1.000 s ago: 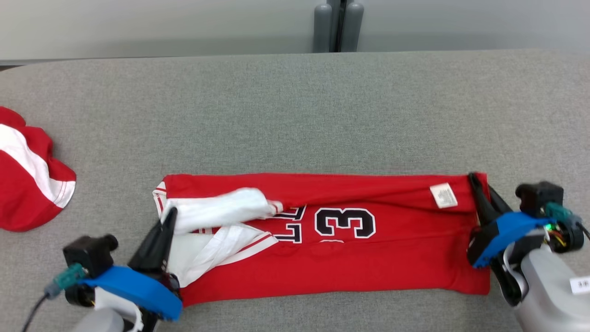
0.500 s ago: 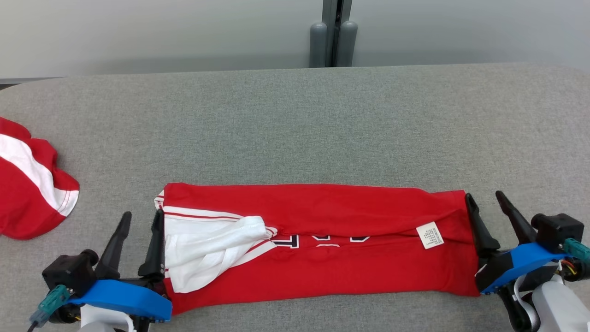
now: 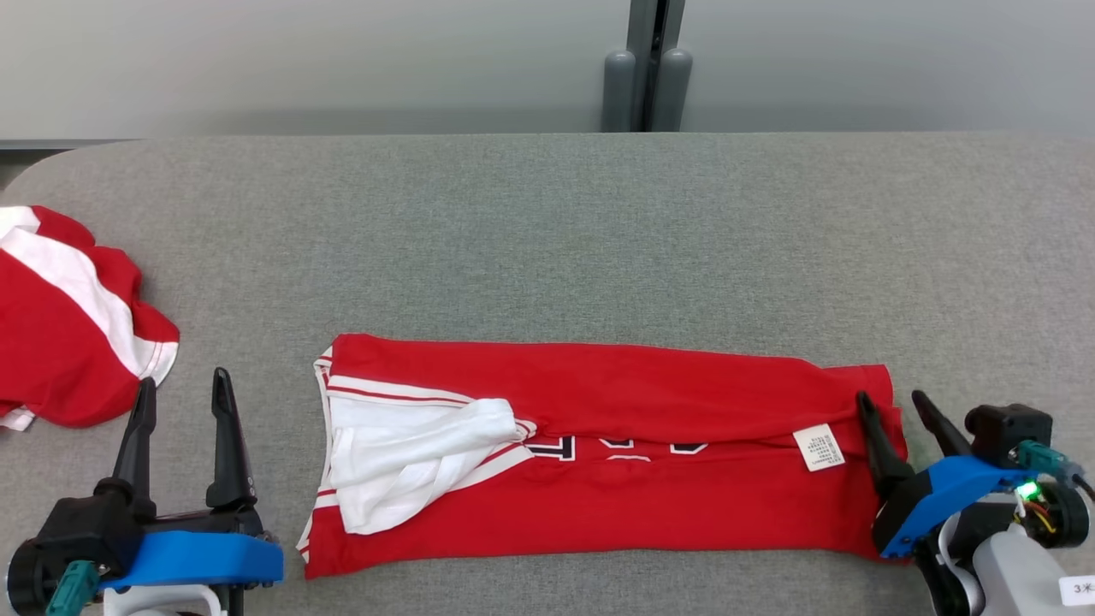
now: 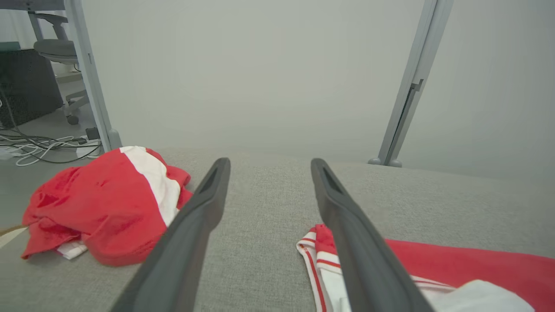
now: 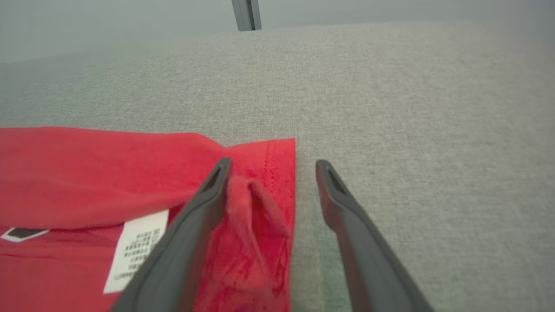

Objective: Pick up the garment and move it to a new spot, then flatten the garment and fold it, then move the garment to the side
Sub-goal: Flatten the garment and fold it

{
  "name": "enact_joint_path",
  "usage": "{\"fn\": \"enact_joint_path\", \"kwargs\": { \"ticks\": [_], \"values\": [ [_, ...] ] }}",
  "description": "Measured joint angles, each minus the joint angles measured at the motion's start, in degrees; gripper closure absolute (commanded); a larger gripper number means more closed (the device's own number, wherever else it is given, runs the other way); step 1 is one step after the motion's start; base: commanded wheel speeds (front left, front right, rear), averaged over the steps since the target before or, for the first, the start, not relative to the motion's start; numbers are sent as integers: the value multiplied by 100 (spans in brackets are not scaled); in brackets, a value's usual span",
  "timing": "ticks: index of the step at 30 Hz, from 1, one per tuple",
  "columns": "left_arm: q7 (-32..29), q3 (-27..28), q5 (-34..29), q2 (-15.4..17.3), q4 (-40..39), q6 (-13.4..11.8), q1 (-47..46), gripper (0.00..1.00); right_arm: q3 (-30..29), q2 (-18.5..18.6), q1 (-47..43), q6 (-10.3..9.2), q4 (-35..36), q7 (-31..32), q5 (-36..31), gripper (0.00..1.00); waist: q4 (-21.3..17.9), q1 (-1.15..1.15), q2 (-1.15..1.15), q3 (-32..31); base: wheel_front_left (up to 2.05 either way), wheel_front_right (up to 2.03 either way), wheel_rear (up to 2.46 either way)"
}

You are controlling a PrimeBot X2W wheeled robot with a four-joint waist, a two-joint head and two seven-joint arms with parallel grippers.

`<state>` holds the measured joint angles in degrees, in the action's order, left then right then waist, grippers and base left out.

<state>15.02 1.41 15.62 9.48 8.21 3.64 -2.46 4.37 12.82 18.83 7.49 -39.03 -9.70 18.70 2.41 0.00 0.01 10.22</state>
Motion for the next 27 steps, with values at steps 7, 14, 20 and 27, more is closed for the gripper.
{"fn": "enact_joint_path", "kwargs": {
  "ticks": [7, 14, 20, 27],
  "values": [
    [0, 354, -415, -261, 176, 212, 26, 0, 57, -191, -87, 0, -479, -33, 1, 0, 59, 0, 0, 5, 0, 0, 0],
    [0, 580, -691, -405, 225, 292, 28, 0, 189, -320, -125, -9, -608, -103, 79, 100, 47, 0, -1, 38, 0, 0, 0],
    [0, 738, -853, -438, 283, 344, 18, 0, 237, -374, -56, 5, -672, -224, 207, 100, -15, 0, 0, -3, 0, 0, 0],
    [2, 738, -1069, -521, 186, 345, 122, 0, -266, 215, 64, 5, -786, -352, 352, 100, -110, 0, 0, -130, 0, 0, 0]
  ]
}}
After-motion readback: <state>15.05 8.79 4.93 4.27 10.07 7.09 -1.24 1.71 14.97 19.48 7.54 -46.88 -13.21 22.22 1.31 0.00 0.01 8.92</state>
